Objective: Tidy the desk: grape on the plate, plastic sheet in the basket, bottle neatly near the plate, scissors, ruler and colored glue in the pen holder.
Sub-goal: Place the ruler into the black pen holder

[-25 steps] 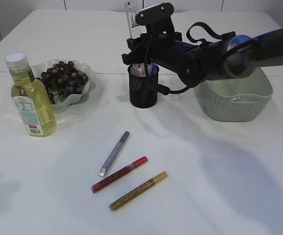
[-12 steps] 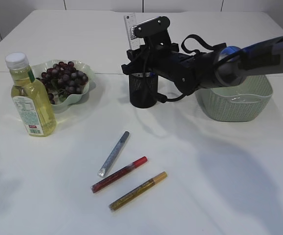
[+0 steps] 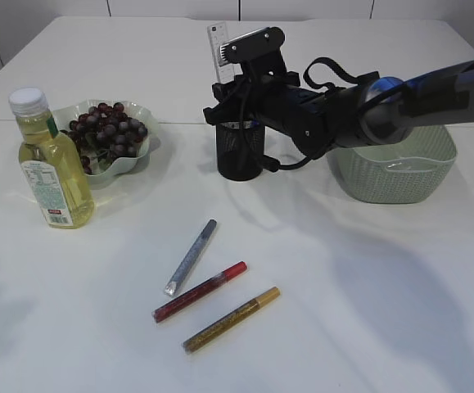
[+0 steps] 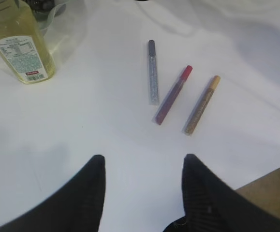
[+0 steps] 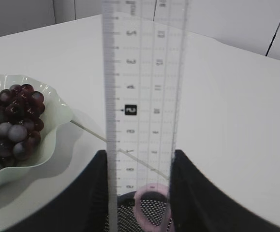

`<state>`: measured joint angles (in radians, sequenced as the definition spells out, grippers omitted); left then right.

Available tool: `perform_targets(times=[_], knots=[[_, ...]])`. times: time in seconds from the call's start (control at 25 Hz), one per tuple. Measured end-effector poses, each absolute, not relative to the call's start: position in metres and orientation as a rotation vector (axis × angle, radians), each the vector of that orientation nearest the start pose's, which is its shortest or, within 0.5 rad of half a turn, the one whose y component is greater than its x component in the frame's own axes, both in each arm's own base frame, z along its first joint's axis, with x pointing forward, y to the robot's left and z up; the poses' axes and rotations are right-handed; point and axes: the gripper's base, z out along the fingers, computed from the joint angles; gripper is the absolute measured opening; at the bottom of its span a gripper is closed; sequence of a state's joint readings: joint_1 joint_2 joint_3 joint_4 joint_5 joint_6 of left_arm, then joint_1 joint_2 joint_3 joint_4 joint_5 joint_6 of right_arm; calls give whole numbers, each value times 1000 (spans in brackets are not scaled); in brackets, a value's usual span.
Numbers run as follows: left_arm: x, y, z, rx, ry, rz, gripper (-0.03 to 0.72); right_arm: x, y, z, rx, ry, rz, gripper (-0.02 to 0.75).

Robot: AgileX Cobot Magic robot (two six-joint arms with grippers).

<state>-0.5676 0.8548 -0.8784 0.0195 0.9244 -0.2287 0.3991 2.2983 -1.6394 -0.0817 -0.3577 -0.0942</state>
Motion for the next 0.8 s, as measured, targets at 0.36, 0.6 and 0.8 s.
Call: perform_targets(times=[0.36, 0.6, 0.8], knots=[[130, -81, 345, 414, 2378, -350, 379, 485, 207, 169, -533, 1743, 183, 298], [130, -81, 345, 414, 2378, -350, 379, 485, 207, 168, -535, 1749, 182, 300], [130, -81, 345, 414, 2378, -350, 379, 485, 207, 168, -535, 1749, 182, 302]])
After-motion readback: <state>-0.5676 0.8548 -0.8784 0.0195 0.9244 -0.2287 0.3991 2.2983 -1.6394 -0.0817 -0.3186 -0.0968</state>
